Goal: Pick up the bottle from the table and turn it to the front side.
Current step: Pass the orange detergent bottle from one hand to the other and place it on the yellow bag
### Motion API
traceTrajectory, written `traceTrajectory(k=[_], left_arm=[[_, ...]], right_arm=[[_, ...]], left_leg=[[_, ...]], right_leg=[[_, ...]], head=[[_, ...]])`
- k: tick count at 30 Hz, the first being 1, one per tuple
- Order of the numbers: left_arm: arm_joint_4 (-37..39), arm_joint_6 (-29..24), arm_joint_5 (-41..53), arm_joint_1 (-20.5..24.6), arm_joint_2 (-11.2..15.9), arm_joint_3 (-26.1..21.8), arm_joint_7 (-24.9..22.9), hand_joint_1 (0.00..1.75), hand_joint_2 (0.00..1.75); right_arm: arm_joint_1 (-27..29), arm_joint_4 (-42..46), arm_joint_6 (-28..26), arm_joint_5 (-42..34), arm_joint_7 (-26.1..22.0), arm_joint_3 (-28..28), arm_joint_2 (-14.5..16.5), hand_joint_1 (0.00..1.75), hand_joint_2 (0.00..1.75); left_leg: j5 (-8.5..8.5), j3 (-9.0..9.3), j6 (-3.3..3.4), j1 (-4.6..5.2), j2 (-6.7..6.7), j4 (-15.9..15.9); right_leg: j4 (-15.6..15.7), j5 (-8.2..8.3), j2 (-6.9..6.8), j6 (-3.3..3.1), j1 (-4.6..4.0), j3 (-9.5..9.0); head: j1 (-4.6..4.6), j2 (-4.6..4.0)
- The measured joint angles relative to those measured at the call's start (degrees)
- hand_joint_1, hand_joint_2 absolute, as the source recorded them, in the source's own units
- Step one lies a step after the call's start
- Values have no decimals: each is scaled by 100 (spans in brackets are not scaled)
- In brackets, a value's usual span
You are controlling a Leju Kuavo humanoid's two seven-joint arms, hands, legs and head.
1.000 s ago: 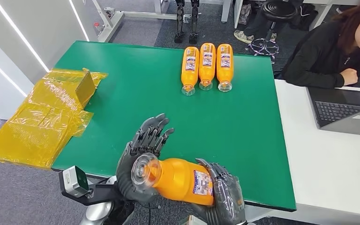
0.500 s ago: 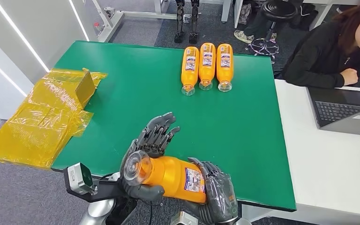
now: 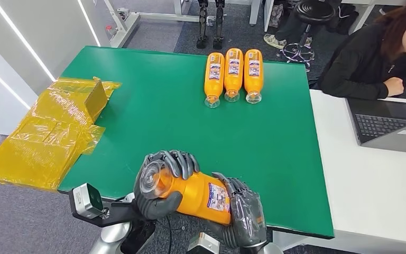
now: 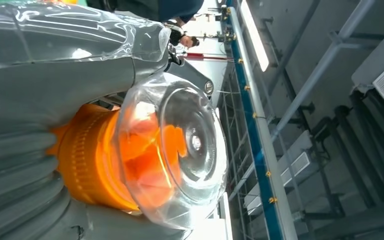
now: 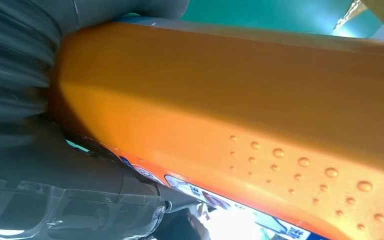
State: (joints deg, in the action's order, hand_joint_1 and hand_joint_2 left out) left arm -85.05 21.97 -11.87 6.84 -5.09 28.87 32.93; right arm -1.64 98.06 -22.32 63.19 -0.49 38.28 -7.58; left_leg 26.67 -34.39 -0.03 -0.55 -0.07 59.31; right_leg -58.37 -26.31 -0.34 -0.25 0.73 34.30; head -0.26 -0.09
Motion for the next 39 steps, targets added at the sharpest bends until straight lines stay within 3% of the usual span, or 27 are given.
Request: traceTrajectory(k=[2, 3, 6, 7, 15, 19, 23, 31, 36, 39], left_arm=[[9, -7, 0, 26, -14, 0, -1, 175, 175], [13, -10, 0, 36, -21, 0, -2, 175, 175], [28, -19, 1, 62, -42, 0, -2, 175, 175], [38, -25, 2, 75, -46, 0, -7, 175, 175], [179, -183, 33, 146, -59, 0, -53, 175, 175], [279, -529, 283, 209, -58, -17, -100, 175, 175], [673, -1332, 1075, 496, -44, -201, -49, 175, 175], [1894, -3110, 3389, 1482, 44, -638, -133, 175, 175], [3254, -4601, 5321, 2422, 142, -681, -728, 175, 175], [4158, -5221, 6272, 2951, 214, -617, -1271, 175, 175]], right_arm=[[1, 7, 3, 53, 5, -33, 23, 175, 175], [1, 10, 5, 66, 5, -48, 32, 162, 175], [12, 24, -15, 88, -11, -80, 40, 31, 175], [19, 31, -40, 91, -33, -84, 40, 0, 175], [32, 38, -378, -58, -343, -80, 33, 0, 175], [49, 17, -580, -264, -434, -78, 18, 0, 175], [112, -42, -860, -511, -559, -78, -12, 0, 175], [100, -224, -1157, -895, -716, -73, -33, 0, 175], [70, -360, -1229, -1019, -732, -69, -33, 0, 175], [103, -412, -1231, -1068, -762, -69, -31, 0, 175]], left_leg=[[0, 0, 0, 0, 0, 0], [0, 0, 0, 0, 0, 0], [0, 1, 0, 0, 0, 0], [0, 1, 0, 0, 0, 0], [0, 1, 0, 0, 0, 0], [0, 1, 0, 0, 0, 0], [-2, 1, -1, 0, 0, 0], [-9, 2, -6, -1, -1, 0], [-12, 3, -9, -1, -1, 1], [-12, 3, -9, -1, 0, 1]], right_leg=[[0, 0, 0, 0, 0, 0], [0, 0, 0, 0, 0, 0], [0, 0, 0, 0, 0, 0], [0, 0, 0, 0, 0, 0], [0, 0, 1, 0, 0, 0], [0, 0, 1, 0, 0, 0], [-1, 1, 0, -1, 0, 0], [-5, 8, 0, -10, -1, 0], [-6, 11, 0, -12, -1, 0], [-8, 12, 2, -14, -1, 0]], head=[[0, 0], [0, 0], [0, 0], [1, 0], [0, 0], [1, 0], [0, 0], [0, 0], [0, 0], [0, 0]])
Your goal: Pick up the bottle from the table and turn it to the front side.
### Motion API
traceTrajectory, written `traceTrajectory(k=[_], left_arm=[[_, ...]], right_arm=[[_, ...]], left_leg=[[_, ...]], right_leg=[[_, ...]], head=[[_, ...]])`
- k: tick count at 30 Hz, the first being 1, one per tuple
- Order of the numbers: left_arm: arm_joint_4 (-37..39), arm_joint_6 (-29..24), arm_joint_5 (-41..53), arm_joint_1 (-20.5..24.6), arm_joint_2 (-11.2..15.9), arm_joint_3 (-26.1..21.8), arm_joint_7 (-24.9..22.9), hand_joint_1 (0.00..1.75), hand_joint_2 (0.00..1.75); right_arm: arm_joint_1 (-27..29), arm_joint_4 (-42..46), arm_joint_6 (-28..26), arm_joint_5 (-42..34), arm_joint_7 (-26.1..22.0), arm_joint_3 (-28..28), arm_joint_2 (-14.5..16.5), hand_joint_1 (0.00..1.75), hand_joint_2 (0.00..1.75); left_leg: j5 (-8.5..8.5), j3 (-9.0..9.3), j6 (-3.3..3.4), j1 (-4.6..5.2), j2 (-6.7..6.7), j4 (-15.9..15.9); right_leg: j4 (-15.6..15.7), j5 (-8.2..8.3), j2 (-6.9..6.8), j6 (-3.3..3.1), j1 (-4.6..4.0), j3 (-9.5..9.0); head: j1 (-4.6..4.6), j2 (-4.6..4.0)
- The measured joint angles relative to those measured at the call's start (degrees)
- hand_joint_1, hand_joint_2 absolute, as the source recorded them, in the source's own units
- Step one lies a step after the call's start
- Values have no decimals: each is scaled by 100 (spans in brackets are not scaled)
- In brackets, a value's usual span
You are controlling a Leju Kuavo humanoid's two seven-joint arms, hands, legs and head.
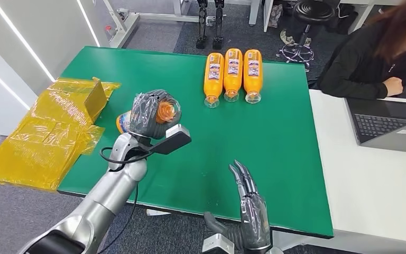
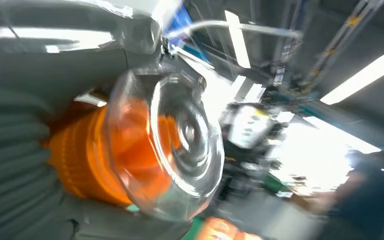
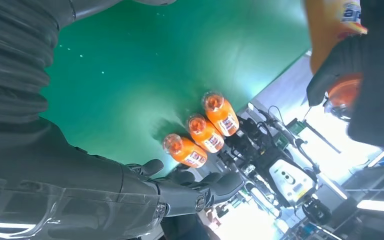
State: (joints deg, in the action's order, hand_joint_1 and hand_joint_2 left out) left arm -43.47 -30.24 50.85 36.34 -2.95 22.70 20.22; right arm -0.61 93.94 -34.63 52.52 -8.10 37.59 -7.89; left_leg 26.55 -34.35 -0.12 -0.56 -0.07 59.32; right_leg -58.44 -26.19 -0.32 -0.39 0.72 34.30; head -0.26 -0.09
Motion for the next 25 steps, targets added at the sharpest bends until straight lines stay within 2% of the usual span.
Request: traceTrajectory(k=[4, 8, 17, 21, 25], left_arm=[[878, -257, 1467, 479, 153, 302, -1038, 175, 175], [1503, 234, 2669, 793, 351, 754, -1782, 175, 175], [2302, 1578, 3252, 954, 632, 1331, -2123, 175, 175], [2507, 1869, 3228, 950, 696, 1360, -2168, 175, 175], [2629, 1938, 3166, 950, 787, 1360, -2295, 175, 175]], right_arm=[[29, -66, 18, -151, -61, 0, 0, 0, 175], [37, -146, 71, -368, -174, 0, -2, 0, 175], [86, -222, 207, -728, -296, -1, -37, 0, 175], [134, -201, 227, -814, -322, -10, -100, 0, 175], [230, -128, 291, -778, -258, -53, -156, 0, 175]], left_leg=[[0, 0, 0, 0, 2, 0], [1, -1, -1, 0, 8, -1], [1, -1, -1, -1, 12, -1], [1, -2, -1, -1, 11, -1], [1, -2, -1, 0, 12, -1]], right_leg=[[0, 0, 5, 0, 0, 2], [0, -1, 10, 0, 0, 4], [0, -1, 18, -1, -1, 6], [0, -1, 15, -1, -1, 7], [1, -1, 18, -1, 0, 7]], head=[[1, 0], [1, 0], [1, 0], [0, 0], [-1, 0]])
